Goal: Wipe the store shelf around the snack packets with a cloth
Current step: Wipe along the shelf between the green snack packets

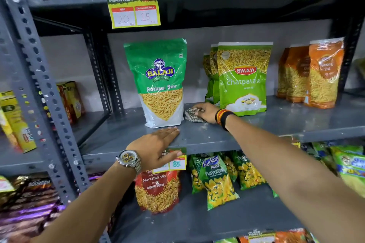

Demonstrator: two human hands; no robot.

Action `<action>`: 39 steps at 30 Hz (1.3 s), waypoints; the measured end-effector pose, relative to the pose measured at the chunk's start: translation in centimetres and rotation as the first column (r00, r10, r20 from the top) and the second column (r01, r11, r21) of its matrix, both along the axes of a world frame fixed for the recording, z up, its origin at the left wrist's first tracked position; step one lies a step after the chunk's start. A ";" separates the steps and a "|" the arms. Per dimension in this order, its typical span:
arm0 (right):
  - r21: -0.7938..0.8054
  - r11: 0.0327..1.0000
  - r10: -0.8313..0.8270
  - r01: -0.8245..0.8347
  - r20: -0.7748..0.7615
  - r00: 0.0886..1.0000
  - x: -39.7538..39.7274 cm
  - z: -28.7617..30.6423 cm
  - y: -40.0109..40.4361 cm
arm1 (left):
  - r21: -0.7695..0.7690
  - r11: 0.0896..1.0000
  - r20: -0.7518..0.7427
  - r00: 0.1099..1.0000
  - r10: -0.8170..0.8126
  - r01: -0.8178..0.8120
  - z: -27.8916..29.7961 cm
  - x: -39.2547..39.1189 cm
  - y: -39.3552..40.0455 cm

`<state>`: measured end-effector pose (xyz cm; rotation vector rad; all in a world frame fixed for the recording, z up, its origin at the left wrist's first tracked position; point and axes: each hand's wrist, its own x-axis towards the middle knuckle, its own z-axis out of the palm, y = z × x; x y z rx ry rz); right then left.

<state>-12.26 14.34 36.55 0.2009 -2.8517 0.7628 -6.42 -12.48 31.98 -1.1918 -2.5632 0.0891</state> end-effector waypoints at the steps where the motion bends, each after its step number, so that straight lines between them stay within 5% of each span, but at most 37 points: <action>1: 0.012 1.000 0.026 -0.026 -0.013 1.000 0.5 -0.1 0.0 | -0.006 1.000 0.002 1.000 0.003 -0.003 0.0 0.0 0.0; 9: -0.018 0.937 0.347 -0.350 0.181 0.920 12.3 0.7 4.2 | -0.012 1.000 -0.005 1.000 0.024 -0.024 0.0 0.4 0.1; 14: -0.144 0.967 0.216 -0.208 0.040 0.976 8.5 2.5 4.6 | -0.009 1.000 -0.001 1.000 0.029 -0.029 0.2 0.4 0.2; 20: -0.008 0.991 0.130 -0.130 0.003 0.991 1.8 -0.3 0.3 | -0.020 0.998 -0.007 0.998 0.057 -0.057 0.2 0.8 0.2; 24: 0.056 0.965 0.256 -0.256 0.001 0.967 5.3 -0.4 0.1 | -0.031 0.998 0.003 0.998 0.062 -0.062 0.2 0.8 0.2; 28: 0.031 0.937 0.339 -0.349 0.162 0.927 12.6 0.7 3.4 | -0.013 0.998 0.000 0.998 0.066 -0.066 0.1 0.5 0.0; 34: -0.090 0.994 0.062 -0.067 -0.050 0.997 12.2 3.0 10.9 | -0.034 0.996 0.027 0.996 0.085 -0.084 0.5 1.0 0.1; 39: -0.140 0.988 -0.078 0.067 -0.070 0.995 9.0 2.1 13.6 | -0.020 0.999 0.021 0.999 0.045 -0.045 1.1 1.6 2.6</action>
